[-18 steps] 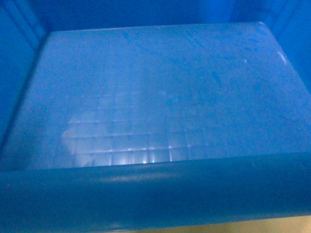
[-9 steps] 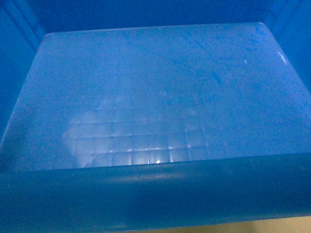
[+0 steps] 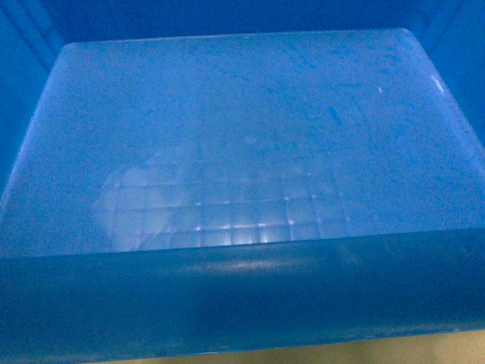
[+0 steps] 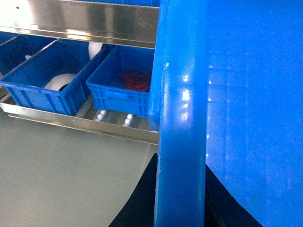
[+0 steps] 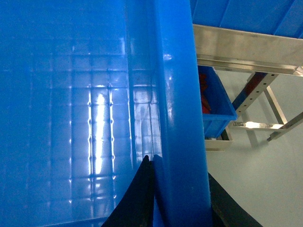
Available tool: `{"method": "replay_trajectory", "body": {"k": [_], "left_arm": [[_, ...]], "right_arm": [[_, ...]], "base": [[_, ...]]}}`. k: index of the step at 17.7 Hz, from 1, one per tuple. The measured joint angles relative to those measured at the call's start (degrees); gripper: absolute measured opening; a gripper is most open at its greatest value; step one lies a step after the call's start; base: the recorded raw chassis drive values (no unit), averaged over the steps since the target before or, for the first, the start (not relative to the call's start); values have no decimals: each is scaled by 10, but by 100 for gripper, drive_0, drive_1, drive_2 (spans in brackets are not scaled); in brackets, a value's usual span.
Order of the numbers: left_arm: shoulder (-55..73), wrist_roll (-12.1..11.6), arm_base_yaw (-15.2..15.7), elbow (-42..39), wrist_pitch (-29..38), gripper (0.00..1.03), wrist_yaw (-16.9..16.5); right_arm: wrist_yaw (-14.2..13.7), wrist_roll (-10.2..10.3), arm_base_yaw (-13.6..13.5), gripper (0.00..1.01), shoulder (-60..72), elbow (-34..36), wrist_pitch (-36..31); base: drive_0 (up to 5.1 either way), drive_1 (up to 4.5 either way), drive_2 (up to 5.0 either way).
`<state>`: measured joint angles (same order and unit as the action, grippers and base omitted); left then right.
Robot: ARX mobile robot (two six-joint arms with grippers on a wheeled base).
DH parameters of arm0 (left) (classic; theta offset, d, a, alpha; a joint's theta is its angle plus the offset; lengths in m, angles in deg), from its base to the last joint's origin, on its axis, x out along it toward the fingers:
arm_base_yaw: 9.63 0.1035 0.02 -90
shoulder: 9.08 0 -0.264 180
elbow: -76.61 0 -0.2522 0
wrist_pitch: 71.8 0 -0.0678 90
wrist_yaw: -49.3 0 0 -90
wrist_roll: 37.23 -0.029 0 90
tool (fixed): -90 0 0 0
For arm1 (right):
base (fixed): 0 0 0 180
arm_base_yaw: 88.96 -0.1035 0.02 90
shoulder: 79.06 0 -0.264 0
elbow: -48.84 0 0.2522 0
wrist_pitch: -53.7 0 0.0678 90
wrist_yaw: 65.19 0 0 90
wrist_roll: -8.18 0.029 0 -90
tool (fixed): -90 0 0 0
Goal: Place box next to blue box on left shelf
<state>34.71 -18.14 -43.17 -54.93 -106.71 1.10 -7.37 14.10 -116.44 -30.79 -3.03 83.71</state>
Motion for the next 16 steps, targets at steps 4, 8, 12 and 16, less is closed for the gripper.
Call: {"method": "replay_trajectory", "body": {"k": [4, 8, 12, 16], "left_arm": [[3, 1, 0, 0, 0, 11, -2], [3, 0, 0, 0, -1, 11, -2], [3, 1, 0, 0, 0, 11, -2], [3, 0, 0, 0, 0, 11, -2]], "right_arm": [[-1, 0, 0, 16, 0, 0, 5], [-1, 0, 0, 16, 0, 0, 5], [-1, 0, 0, 16, 0, 0, 5], [-1, 0, 0, 16, 0, 0, 5]], "base": [[0, 0, 0], [0, 0, 0], [0, 0, 0], [0, 0, 0]]}}
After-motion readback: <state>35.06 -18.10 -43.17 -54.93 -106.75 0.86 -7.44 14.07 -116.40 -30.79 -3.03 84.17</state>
